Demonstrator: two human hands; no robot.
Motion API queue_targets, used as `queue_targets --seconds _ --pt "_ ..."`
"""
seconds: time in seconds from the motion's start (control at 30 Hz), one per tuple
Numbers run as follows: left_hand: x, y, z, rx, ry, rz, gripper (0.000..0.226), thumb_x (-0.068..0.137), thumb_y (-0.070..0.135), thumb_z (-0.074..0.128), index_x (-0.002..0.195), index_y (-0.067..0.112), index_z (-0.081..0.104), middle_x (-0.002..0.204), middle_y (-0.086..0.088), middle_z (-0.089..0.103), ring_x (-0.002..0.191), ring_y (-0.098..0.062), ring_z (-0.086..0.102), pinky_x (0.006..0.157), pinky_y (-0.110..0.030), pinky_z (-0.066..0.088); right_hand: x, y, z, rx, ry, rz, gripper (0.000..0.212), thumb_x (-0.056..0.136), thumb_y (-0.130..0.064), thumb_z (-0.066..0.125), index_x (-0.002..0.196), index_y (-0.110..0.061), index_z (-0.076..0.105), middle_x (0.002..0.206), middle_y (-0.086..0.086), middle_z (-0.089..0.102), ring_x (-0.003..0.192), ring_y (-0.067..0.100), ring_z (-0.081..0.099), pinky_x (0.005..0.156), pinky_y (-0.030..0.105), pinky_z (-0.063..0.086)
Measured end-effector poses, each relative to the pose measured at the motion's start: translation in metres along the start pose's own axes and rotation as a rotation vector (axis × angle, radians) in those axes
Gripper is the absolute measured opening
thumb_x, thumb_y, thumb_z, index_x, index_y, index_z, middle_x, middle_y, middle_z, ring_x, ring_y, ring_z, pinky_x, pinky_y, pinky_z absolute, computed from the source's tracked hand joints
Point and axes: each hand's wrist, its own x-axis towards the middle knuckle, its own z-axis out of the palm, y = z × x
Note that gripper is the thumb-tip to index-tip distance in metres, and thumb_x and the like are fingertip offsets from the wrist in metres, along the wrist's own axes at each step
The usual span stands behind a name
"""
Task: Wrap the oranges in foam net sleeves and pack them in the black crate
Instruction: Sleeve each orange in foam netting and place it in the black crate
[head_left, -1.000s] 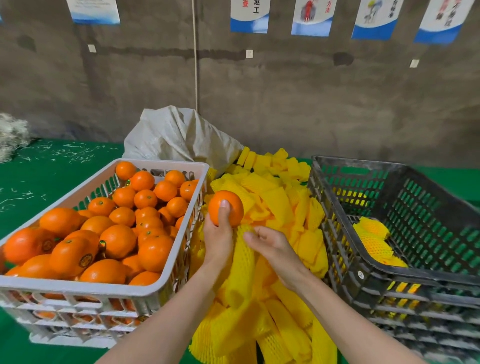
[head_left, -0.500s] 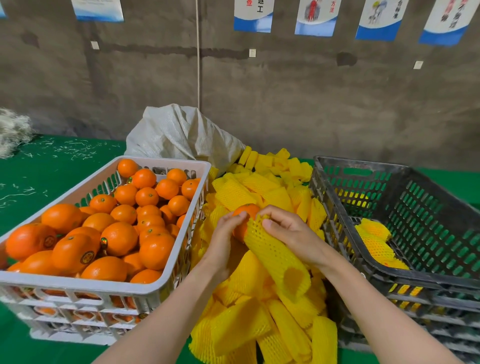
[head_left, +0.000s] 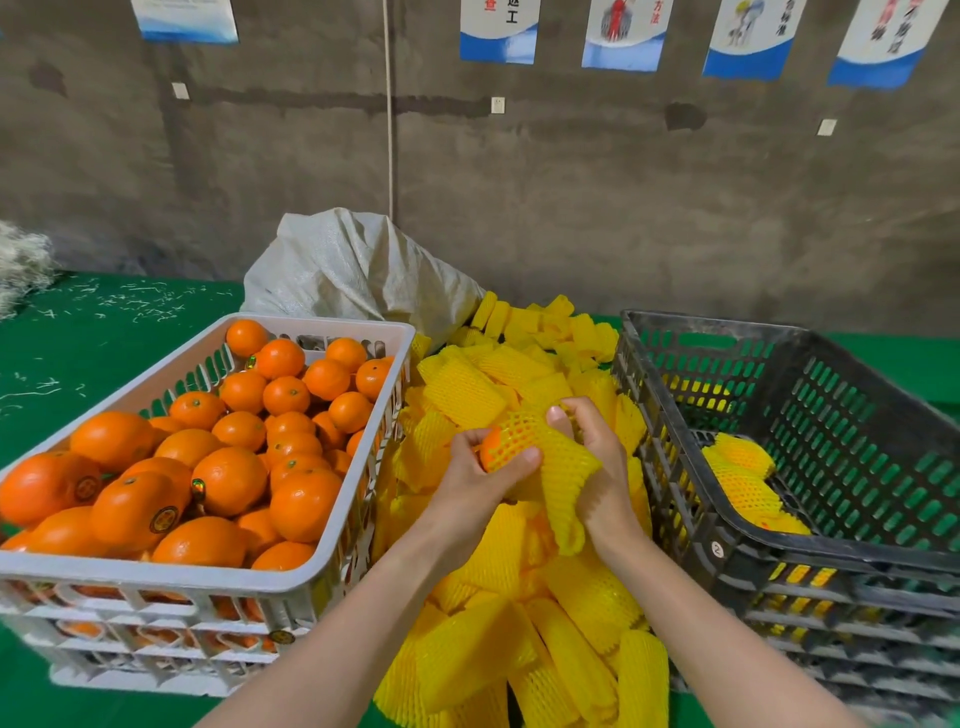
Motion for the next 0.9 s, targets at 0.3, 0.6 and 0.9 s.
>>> queue_targets --seconds 0.3,0.6,0.9 --pt "0.005 0.004 0.014 -0.092 0.226 -0.02 0.045 0.084 0.056 0.05 0.117 0.025 0.053 0.117 -0.001 0.059 0.098 -0.014 0.06 0.076 -0.026 0.05 -0.02 -0.009 0.024 -0.075 0.183 -0.119 0.02 0.092 -0.037 0.039 0.088 -0.019 0.047 0.068 -0.011 0.046 0.063 0.004 0.043 0.057 0.026 0.031" --pt "0.008 0.007 -0.006 -0.454 0.038 -0.125 0.04 0.072 0.049 0.061 0.093 0.018 0.078 0.103 -0.009 0.073 0.092 -0.022 0.07 0.078 -0.037 0.055 0.008 -0.014 0.015 0.131 -0.004 0.073 0.038 0.095 -0.016 0.051 0.059 -0.015 0.038 0.055 -0.002 0.029 0.047 0.003 0.029 0.047 0.018 0.024" --pt "0.014 0.011 -0.005 -0.38 0.284 -0.12 0.02 0.078 0.042 0.066 0.082 0.023 0.071 0.079 -0.002 0.075 0.076 -0.02 0.07 0.065 -0.031 0.052 -0.002 -0.005 0.035 0.503 0.139 0.472 0.03 0.099 -0.024 0.041 0.076 -0.013 0.055 0.072 0.008 0.053 0.072 0.021 0.049 0.068 0.034 0.043"
